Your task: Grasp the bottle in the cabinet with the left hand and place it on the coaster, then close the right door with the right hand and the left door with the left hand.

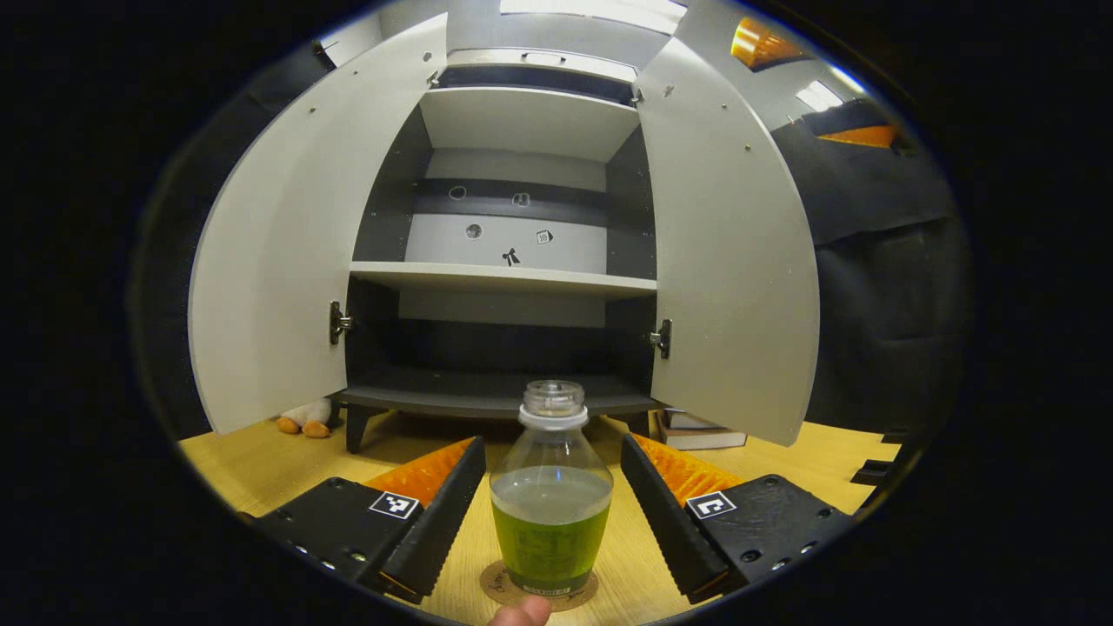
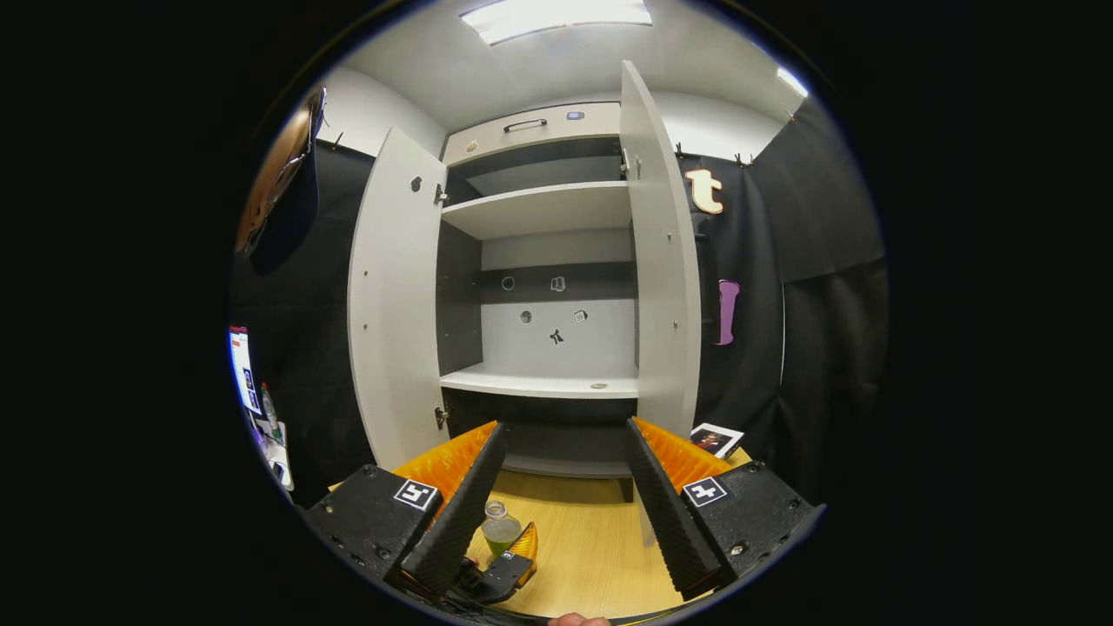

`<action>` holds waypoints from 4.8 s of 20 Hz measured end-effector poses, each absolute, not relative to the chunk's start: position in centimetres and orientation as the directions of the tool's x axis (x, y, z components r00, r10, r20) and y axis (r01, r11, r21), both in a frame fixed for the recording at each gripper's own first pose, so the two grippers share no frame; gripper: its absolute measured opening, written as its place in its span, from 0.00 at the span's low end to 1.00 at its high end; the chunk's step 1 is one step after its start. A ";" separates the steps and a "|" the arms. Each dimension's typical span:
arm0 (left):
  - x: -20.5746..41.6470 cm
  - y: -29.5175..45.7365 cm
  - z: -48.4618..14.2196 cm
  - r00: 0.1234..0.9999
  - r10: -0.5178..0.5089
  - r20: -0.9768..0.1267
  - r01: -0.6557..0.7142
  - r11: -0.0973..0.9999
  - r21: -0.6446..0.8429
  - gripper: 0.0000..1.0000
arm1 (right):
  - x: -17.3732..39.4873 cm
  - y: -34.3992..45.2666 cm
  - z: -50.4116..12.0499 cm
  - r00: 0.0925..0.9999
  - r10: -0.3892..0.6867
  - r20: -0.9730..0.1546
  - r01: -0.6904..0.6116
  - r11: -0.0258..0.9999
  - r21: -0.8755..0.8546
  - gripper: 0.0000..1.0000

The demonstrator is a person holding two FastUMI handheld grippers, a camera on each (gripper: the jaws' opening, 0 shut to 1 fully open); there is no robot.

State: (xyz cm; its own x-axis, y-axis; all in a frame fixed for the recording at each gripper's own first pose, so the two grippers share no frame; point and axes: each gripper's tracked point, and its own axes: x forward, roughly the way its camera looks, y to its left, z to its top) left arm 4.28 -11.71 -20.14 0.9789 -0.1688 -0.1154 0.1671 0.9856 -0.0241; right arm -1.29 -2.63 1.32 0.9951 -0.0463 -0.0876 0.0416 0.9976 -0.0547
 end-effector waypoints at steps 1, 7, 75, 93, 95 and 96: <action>4.2 -11.3 -18.8 0.983 -0.161 -0.092 0.159 0.987 -0.028 0.95 | -1.3 -2.6 1.4 0.996 -0.045 -0.083 0.041 0.998 -0.055 0.84; 4.7 -9.7 -11.1 0.986 -0.164 0.012 0.164 0.986 -0.038 0.95 | -1.0 -2.8 1.0 0.997 -0.043 -0.061 0.042 0.999 -0.010 0.84; -0.5 -0.9 -5.9 0.992 -0.019 -0.124 0.018 1.000 -0.006 0.95 | 12.2 -10.8 16.6 0.976 -0.109 0.187 0.119 0.992 -0.046 0.81; -0.8 2.3 -3.8 0.993 0.050 -0.110 -0.054 0.998 -0.028 0.94 | 8.9 -7.2 7.5 0.984 -0.099 0.149 0.103 0.994 -0.020 0.82; -0.7 2.5 -3.3 0.994 0.059 -0.096 -0.062 0.998 -0.031 0.94 | 7.4 -7.5 5.5 0.985 -0.108 0.132 0.115 0.992 -0.043 0.82; -0.6 2.7 -3.0 0.994 0.065 -0.092 -0.068 0.997 -0.028 0.95 | 6.7 -7.6 4.7 0.985 -0.113 0.127 0.121 0.991 -0.055 0.82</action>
State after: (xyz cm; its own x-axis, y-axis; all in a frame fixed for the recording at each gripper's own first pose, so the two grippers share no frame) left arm -0.60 2.67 -3.01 0.9936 0.0654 -0.0920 -0.0682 0.9973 -0.0278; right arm 6.71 -7.64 4.75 0.9854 -0.1134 0.1272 0.1211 0.9911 -0.0548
